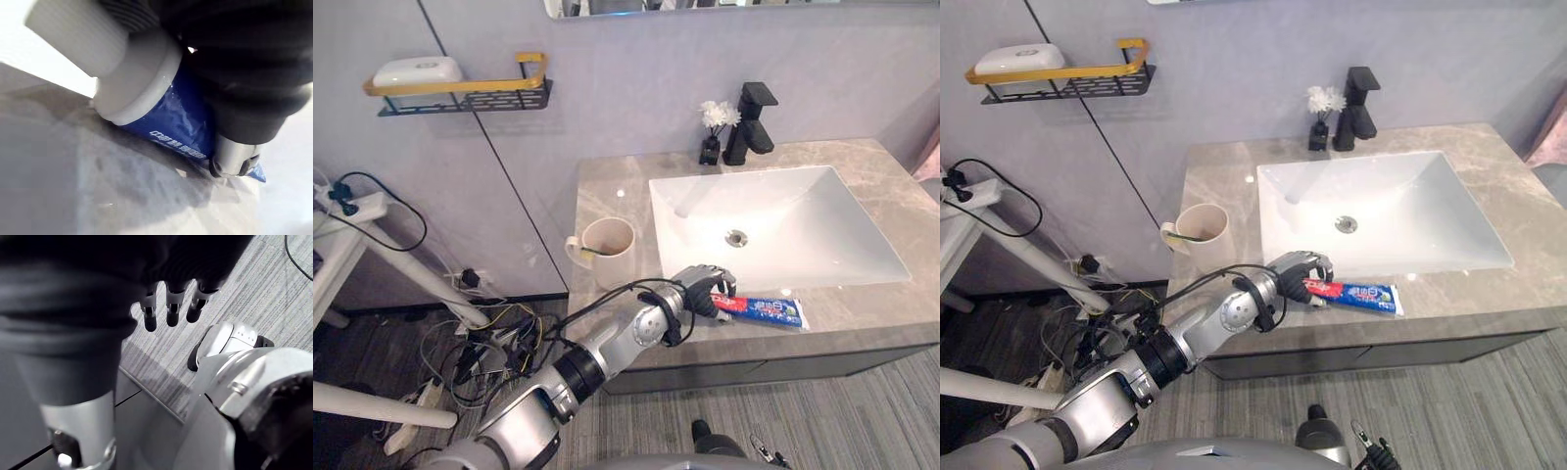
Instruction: Organize washtable
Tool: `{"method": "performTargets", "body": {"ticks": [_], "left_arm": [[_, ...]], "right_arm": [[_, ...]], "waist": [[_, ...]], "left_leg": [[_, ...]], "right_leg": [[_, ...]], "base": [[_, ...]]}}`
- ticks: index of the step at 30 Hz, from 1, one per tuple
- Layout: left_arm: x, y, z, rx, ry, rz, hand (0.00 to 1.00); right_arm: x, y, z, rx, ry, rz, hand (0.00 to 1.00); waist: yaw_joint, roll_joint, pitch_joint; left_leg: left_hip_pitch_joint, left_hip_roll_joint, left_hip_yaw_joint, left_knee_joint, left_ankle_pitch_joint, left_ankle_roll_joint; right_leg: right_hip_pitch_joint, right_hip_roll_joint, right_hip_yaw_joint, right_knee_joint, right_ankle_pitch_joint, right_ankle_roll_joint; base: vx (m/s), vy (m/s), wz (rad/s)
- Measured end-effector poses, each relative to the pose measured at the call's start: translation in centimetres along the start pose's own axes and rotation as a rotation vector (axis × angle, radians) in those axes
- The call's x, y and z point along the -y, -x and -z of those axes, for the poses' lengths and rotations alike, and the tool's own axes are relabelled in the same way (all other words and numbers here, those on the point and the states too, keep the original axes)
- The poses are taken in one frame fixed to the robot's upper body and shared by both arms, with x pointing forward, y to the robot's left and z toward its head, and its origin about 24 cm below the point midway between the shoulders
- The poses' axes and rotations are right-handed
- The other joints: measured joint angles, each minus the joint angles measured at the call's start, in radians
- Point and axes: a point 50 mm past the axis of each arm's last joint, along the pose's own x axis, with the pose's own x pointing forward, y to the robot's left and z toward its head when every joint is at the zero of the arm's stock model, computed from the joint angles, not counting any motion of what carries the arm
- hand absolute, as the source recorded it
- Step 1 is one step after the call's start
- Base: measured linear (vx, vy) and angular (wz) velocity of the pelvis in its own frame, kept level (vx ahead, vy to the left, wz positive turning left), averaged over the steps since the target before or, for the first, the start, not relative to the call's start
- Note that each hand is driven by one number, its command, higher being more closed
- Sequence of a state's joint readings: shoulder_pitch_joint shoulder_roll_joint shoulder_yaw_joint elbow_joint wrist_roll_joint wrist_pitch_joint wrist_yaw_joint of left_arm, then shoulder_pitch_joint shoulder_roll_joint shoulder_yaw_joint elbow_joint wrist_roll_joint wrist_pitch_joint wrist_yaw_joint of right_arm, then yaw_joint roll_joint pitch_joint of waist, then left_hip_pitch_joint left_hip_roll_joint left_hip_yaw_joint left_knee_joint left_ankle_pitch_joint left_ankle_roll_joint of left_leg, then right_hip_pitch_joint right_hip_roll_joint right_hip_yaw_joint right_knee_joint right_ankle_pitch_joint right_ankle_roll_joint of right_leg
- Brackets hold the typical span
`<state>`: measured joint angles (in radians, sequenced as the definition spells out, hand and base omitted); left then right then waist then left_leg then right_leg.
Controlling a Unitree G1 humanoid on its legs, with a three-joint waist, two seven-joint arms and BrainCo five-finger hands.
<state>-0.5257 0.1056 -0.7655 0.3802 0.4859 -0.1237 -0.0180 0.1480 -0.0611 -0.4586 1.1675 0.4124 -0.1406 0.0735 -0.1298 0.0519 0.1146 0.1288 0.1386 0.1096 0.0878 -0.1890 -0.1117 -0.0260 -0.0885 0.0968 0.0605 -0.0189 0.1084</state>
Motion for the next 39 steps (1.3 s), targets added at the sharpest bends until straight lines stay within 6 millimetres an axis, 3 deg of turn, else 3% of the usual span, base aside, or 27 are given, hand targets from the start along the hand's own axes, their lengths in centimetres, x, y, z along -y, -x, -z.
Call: {"method": "performTargets", "body": {"ticks": [21, 27, 31, 36, 39], "left_arm": [[-0.7, -0.1, 0.5, -0.021, -0.027, -0.017, 1.0], [-1.4, 0.0, -0.3, 0.015, -0.047, -0.031, 1.0], [-0.7, 0.5, -3.9, 0.163, -0.055, -0.018, 1.0], [-2.0, 0.8, -6.6, 0.287, -0.05, -0.083, 1.0], [-1.7, 1.3, -7.5, 0.333, -0.026, -0.094, 1.0]], "right_arm": [[0.3, 0.0, 0.0, 0.001, -0.027, 0.019, 0.0], [1.4, 0.6, -0.3, 0.074, -0.223, 0.056, 0.0], [4.5, 1.8, -3.1, 0.307, -0.518, 0.163, 0.0], [7.6, 4.2, -7.0, 0.597, -0.674, 0.276, 0.0], [8.1, 5.4, -8.8, 0.711, -0.692, 0.297, 0.0]], "waist": [[0.003, 0.001, 0.002], [0.01, 0.003, 0.0], [0.004, -0.001, 0.001], [0.002, -0.01, 0.002], [0.002, -0.017, -0.006]], "left_leg": [[0.0, 0.004, -0.034, -0.004, 0.047, -0.012], [-0.013, 0.002, -0.008, -0.009, 0.04, -0.001], [-0.007, -0.009, 0.027, -0.005, 0.038, 0.002], [0.002, -0.011, 0.048, 0.002, 0.017, 0.011], [-0.002, -0.012, 0.052, 0.015, -0.001, 0.009]], "right_leg": [[0.01, 0.004, -0.01, -0.018, 0.009, -0.004], [-0.032, 0.005, 0.008, 0.018, 0.005, 0.0], [-0.075, 0.007, 0.054, 0.076, -0.018, 0.005], [-0.082, 0.012, 0.081, 0.096, -0.024, 0.011], [-0.082, 0.011, 0.086, 0.095, -0.023, 0.013]], "base": [[-0.02, -0.01, 0.02], [0.0, 0.01, -0.07], [0.0, 0.02, -0.27], [-0.04, 0.028, -0.18], [-0.05, 0.033, -0.1]]}}
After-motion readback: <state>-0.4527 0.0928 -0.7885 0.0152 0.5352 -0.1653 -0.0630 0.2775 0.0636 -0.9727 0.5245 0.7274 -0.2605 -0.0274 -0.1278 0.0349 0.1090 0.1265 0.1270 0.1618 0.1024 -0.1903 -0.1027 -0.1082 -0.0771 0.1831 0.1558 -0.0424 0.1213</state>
